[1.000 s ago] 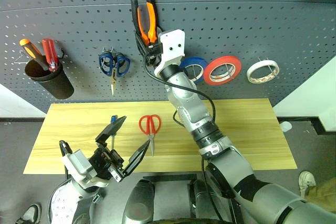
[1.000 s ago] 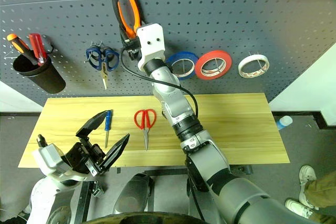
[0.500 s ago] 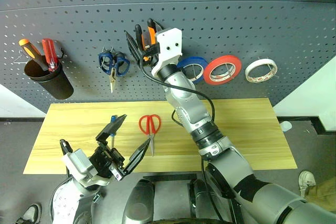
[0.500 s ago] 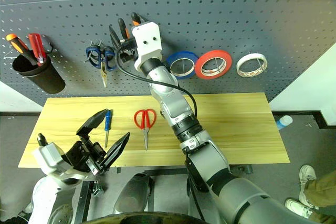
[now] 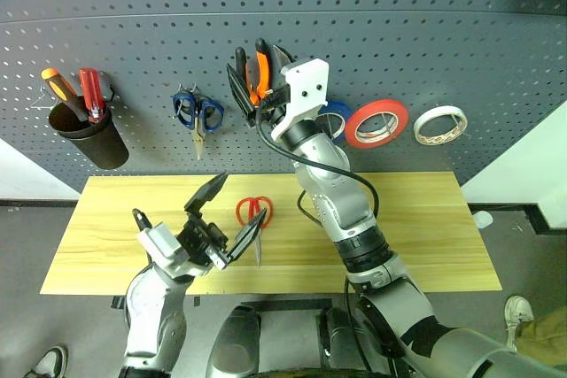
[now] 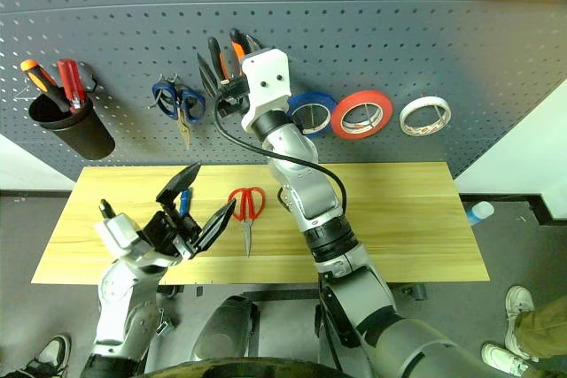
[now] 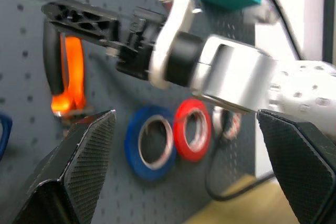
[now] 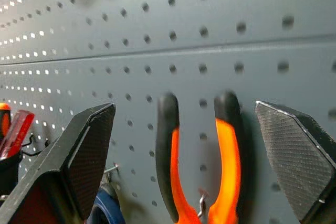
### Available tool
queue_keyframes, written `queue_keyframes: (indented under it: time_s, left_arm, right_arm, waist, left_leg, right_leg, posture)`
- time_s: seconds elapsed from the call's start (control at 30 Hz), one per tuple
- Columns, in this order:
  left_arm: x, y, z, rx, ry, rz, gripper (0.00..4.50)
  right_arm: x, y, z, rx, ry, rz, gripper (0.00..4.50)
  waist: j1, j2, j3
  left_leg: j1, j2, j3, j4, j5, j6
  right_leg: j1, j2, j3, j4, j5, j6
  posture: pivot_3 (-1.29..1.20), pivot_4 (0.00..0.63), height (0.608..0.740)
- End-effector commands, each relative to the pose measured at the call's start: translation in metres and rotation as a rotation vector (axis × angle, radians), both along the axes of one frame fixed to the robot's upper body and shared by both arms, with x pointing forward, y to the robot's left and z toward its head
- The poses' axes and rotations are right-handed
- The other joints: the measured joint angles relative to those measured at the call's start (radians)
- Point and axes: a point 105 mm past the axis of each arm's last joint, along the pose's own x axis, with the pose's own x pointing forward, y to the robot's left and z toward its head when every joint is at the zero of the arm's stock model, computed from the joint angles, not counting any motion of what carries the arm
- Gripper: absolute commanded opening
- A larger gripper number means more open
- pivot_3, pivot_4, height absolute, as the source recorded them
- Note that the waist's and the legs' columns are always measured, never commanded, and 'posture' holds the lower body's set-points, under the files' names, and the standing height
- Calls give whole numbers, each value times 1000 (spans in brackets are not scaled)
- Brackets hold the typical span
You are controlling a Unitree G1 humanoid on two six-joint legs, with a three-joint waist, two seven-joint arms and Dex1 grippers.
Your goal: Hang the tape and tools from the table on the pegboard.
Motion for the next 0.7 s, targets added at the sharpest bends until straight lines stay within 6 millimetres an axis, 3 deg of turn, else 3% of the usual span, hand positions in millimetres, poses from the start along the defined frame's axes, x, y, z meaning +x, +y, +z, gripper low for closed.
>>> queue_keyframes:
  time_s: [0.03,0.43,0.53,0.6,0.7]
  left_arm:
    - [5,4,2,5,-48,17,4500]
    - [22,11,-6,3,-46,124,4500]
    - [31,12,-22,25,159,137,4500]
    - [46,22,-47,134,343,289,4500]
    - [51,31,-75,292,504,410,4500]
  right_arm:
    - [-10,-18,13,8,-55,-30,4454]
    - [-25,-71,6,-89,-21,-89,4454]
    - [-37,-78,-21,-191,143,59,4454]
    - [-50,-82,-53,-323,281,150,4454]
    - [-70,-89,-95,-526,422,215,4454]
  waist:
    - [4,-2,-17]
    - [22,-3,-64]
    - [24,-3,-74]
    - [25,-3,-78]
    - [21,-2,-79]
  left_leg:
    - [1,0,0,0,0,0]
    - [5,0,0,2,-1,3]
    - [5,0,-1,2,-2,3]
    - [7,0,-2,2,-2,4]
    - [12,-1,-3,2,-2,4]
  right_leg:
    - [0,0,0,0,0,0]
    - [6,0,0,0,0,-3]
    - [7,0,0,0,1,-2]
    - [9,0,0,-1,1,-2]
    - [15,0,-1,-1,-1,-4]
  posture:
    - [351,0,687]
    - [349,0,687]
    - [347,0,687]
    - [344,0,687]
    - [338,2,687]
